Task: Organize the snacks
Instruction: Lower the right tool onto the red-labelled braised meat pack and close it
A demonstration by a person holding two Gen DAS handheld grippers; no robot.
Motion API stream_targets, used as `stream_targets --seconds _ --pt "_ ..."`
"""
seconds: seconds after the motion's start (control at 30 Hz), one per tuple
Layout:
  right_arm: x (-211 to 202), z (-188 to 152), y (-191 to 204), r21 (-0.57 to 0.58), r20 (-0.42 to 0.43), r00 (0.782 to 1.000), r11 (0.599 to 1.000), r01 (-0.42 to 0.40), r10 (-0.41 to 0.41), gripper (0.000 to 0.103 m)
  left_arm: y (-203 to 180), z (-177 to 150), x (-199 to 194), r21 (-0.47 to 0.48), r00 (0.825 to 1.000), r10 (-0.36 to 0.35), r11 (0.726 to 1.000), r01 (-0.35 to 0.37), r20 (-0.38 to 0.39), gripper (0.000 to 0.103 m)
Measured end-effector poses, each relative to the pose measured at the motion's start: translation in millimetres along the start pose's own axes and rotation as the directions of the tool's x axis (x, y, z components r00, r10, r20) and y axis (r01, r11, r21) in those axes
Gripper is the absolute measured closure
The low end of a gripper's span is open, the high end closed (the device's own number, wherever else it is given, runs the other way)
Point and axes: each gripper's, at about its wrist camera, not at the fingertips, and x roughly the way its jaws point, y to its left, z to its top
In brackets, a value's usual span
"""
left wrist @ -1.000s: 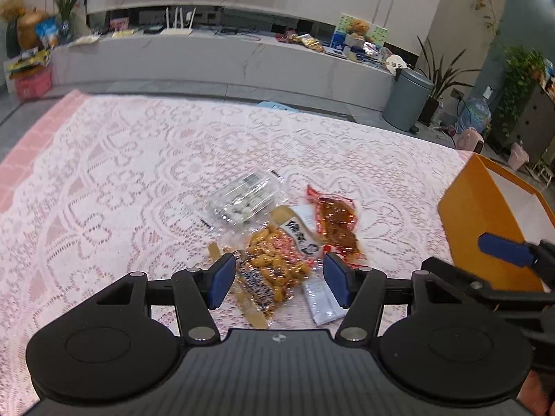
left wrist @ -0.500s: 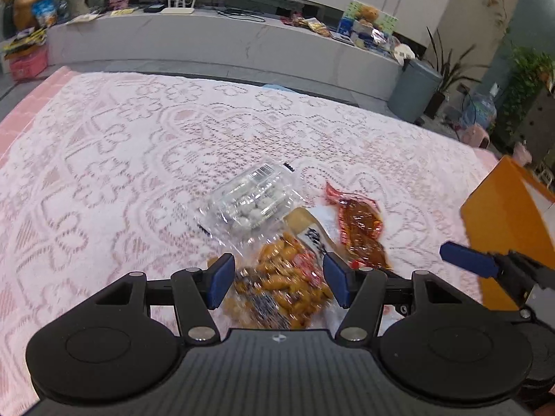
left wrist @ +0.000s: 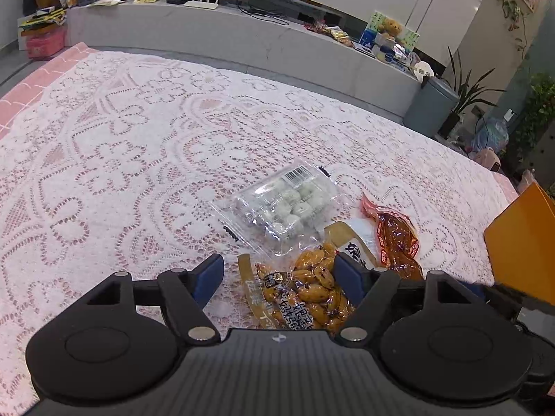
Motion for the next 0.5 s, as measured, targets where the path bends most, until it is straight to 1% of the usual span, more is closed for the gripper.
stream_targets --seconds 0.03,0.07,0.13,0.23,0.3,0.37,0.4,0.43,0.5 --pt "0 0 -2 0.025 -0.008 1.0 0.999 -0.019 0.02 0.028 -1 0 0 -0.001 1.0 -0.001 1.0 0.001 0.0 0.018" --pt "-1 0 -3 0.038 -0.016 1.0 0.999 -0.02 0.02 0.029 -1 1 0 -0.001 1.0 -0.005 1.0 0.005 -0.002 0.019" --pt "-2 1 -1 0.032 -0.026 0.999 0.999 -0.025 0.026 0.033 0 0 -1 -0.006 1.0 -0.026 1.0 0.026 -0.01 0.024" --pt "-9 1 0 0.027 -0.032 0.999 0.999 -0.022 0.023 0.036 0 0 -5 -0.016 0.998 -0.056 0.998 0.056 -0.03 0.033" --pt "-14 1 2 0.015 -0.042 0.999 1.0 -0.022 0.023 0.036 -2 -3 -9 -0.007 0.997 -0.068 0.998 0.067 -0.04 0.039" --pt "-20 -1 4 -0.005 -0.053 0.999 1.0 -0.013 0.013 0.038 -5 -7 -14 0.008 0.997 -0.06 0.998 0.061 -0.041 0.045" --pt "-24 -2 5 -0.019 -0.057 0.998 1.0 -0.009 0.008 0.039 -6 -9 -18 0.011 0.997 -0.06 0.998 0.06 -0.043 0.051" --pt "-28 -3 6 -0.03 -0.061 0.998 1.0 -0.007 0.005 0.04 -6 -10 -21 0.009 0.997 -0.063 0.998 0.063 -0.049 0.055" --pt "-36 -7 7 -0.054 -0.079 0.997 0.998 -0.011 0.007 0.041 -6 -15 -25 -0.005 0.994 -0.077 0.997 0.077 -0.08 0.056"
